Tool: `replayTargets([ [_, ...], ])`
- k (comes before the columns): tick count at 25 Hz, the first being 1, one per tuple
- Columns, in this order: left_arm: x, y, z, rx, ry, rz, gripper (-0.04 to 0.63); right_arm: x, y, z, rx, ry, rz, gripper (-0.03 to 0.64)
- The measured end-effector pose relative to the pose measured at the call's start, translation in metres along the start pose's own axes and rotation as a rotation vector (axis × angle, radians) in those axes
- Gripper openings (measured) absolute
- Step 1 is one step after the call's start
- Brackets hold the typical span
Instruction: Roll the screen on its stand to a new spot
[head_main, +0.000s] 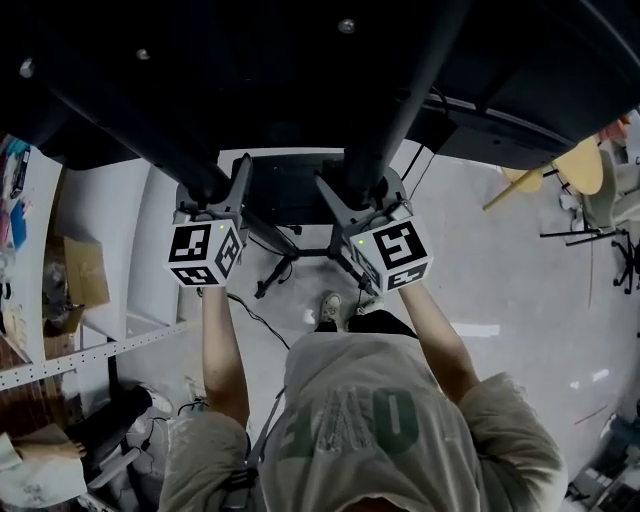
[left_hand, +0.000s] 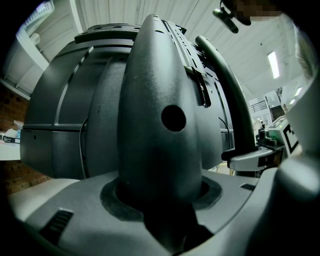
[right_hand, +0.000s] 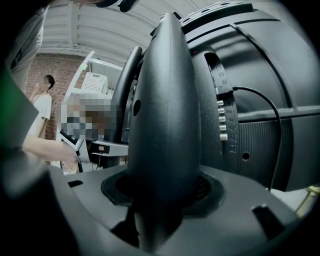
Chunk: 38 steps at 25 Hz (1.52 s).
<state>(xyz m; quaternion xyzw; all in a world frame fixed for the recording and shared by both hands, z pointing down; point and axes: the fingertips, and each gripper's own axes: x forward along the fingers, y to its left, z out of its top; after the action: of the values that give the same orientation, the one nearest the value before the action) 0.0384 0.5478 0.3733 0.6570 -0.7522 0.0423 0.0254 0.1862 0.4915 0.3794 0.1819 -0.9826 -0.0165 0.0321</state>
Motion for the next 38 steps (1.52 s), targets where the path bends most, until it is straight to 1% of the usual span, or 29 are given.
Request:
replayTargets([
  [7,-0.034,-0.015,-0.001,0.001,-0.007,0.017,0.221,-0.031,0.022,0.000,0.000,-0.017,0.015,0.230],
  [13,-0.060,-0.032,-0.008,0.000,0.005,-0.006,0.221,-0.058,0.043,-0.002,0.007,-0.017,0.026,0.230],
  [17,-0.074,-0.032,-0.009,0.005,0.006,-0.001,0.221,-0.067,0.058,0.001,-0.001,-0.025,0.038,0.231],
  [22,-0.099,-0.035,-0.012,-0.002,-0.004,-0.013,0.221,-0.082,0.080,0.005,-0.013,-0.022,0.055,0.230],
  [27,-0.120,-0.033,-0.015,0.001,-0.016,-0.022,0.221,-0.091,0.102,0.005,-0.016,-0.040,0.044,0.230],
  [31,-0.128,-0.032,-0.014,0.000,-0.014,-0.030,0.221,-0.097,0.112,0.009,-0.009,-0.068,0.052,0.230],
  [34,-0.133,-0.030,-0.017,-0.010,-0.009,-0.040,0.219,-0.100,0.121,0.005,-0.001,-0.048,0.051,0.230],
  [38,-0.144,-0.028,-0.017,-0.013,-0.018,-0.030,0.219,-0.101,0.131,0.004,-0.006,-0.024,0.076,0.230],
])
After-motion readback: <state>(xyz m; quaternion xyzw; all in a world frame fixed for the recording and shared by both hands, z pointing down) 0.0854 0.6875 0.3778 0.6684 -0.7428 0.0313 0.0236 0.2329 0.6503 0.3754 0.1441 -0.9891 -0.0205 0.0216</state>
